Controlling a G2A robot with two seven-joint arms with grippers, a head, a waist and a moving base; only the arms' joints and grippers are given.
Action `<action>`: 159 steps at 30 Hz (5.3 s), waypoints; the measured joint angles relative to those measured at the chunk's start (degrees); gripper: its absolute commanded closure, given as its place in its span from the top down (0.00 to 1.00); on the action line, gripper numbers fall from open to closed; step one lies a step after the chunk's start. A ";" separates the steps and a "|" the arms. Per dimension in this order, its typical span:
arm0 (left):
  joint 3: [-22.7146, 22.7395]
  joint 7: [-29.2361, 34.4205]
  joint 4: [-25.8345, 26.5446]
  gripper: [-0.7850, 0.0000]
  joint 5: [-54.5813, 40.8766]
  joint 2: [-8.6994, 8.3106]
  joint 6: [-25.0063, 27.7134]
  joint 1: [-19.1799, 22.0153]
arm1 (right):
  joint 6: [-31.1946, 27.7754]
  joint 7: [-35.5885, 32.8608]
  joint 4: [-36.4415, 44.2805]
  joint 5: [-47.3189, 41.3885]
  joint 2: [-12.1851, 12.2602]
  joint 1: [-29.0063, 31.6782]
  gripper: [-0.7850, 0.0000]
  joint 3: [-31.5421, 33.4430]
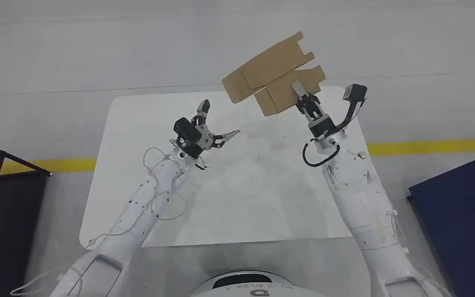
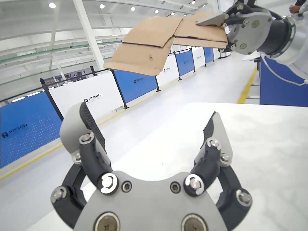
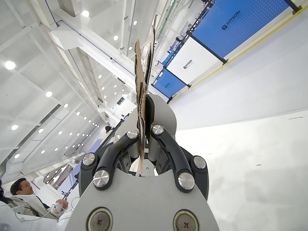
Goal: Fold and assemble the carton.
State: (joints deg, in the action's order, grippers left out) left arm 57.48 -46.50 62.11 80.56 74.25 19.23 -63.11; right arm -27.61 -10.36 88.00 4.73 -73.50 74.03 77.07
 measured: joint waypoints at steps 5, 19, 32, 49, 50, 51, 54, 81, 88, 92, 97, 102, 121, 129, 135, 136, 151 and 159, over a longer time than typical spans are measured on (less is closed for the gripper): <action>-0.61 6.56 -0.34 1.00 -21.59 1.00 17.91 -1.92 | -2.94 -0.30 -1.78 -9.36 -0.64 -0.54 0.00 -1.56; -9.83 51.54 4.46 1.00 -93.67 1.33 38.76 -0.72 | -7.62 -0.55 -2.85 3.29 -0.76 -4.04 0.00 -3.28; -9.46 59.74 2.19 0.87 -98.88 2.14 38.27 1.98 | -8.66 -3.92 -1.46 2.08 -0.69 -3.41 0.00 -4.39; -9.00 57.27 0.47 0.00 -95.58 4.57 38.77 3.31 | -9.02 -5.95 -3.08 0.58 -0.67 -3.76 0.00 -5.32; -8.76 57.26 0.40 0.00 -95.41 4.64 38.77 3.26 | -9.05 -6.02 -3.30 0.38 -0.69 -3.92 0.00 -5.43; -8.57 57.26 0.31 0.00 -95.16 4.68 38.77 3.24 | -9.10 -6.09 -3.45 0.25 -0.70 -4.04 0.00 -5.51; -8.03 57.16 0.08 0.00 -94.08 4.85 38.77 3.19 | -9.34 -6.52 -3.98 -0.20 -0.75 -4.53 0.00 -5.88; -2.83 56.23 0.63 0.00 -91.19 5.82 38.77 2.10 | -9.56 -8.16 -10.50 -4.68 -1.39 -10.30 1.00 -7.52; -0.22 54.47 -2.96 0.00 -76.97 5.66 37.36 4.80 | -7.68 -4.00 -9.60 0.39 -0.70 -8.54 1.00 -3.52; 1.63 47.09 -2.56 0.00 -54.02 5.28 32.09 5.45 | -5.66 -0.68 -5.82 4.01 -0.04 -6.28 1.00 0.58; 0.09 35.70 -1.54 0.00 -27.49 5.01 26.17 4.68 | -4.08 -2.80 0.61 9.24 0.33 -5.15 1.00 0.69; -2.70 29.82 -3.37 0.00 -14.88 5.29 25.44 5.80 | -2.90 -5.51 2.05 12.09 0.01 -8.17 1.00 -2.78; -2.33 21.10 -7.11 0.00 -9.23 5.13 21.77 7.14 | 3.31 -17.71 -0.63 10.75 0.42 -11.19 1.00 -5.35; -2.30 20.99 -8.98 0.00 -20.62 6.43 24.45 7.28 | 3.94 -14.50 4.55 12.82 1.06 -7.61 1.00 -2.41; -2.39 25.19 -11.29 0.00 -34.71 7.73 28.25 7.20 | -0.85 -1.80 9.13 12.91 1.32 -1.27 1.00 2.57; -2.45 26.02 -11.43 0.00 -37.21 7.94 29.05 7.06 | -0.43 -2.32 8.94 13.27 1.42 -0.72 1.00 2.90; -3.15 46.84 -7.99 0.00 -76.03 9.46 34.73 4.97 | 3.29 -9.88 2.43 9.50 1.42 1.21 1.00 -0.57; -3.57 52.63 -5.31 0.00 -80.32 9.38 35.43 2.89 | -0.62 -11.64 -4.57 1.97 0.60 -3.29 0.46 -4.51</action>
State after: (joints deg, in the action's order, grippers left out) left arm 53.90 6.13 56.81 0.24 83.63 54.67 -60.22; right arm -28.23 -21.99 83.44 6.70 -72.90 70.74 72.56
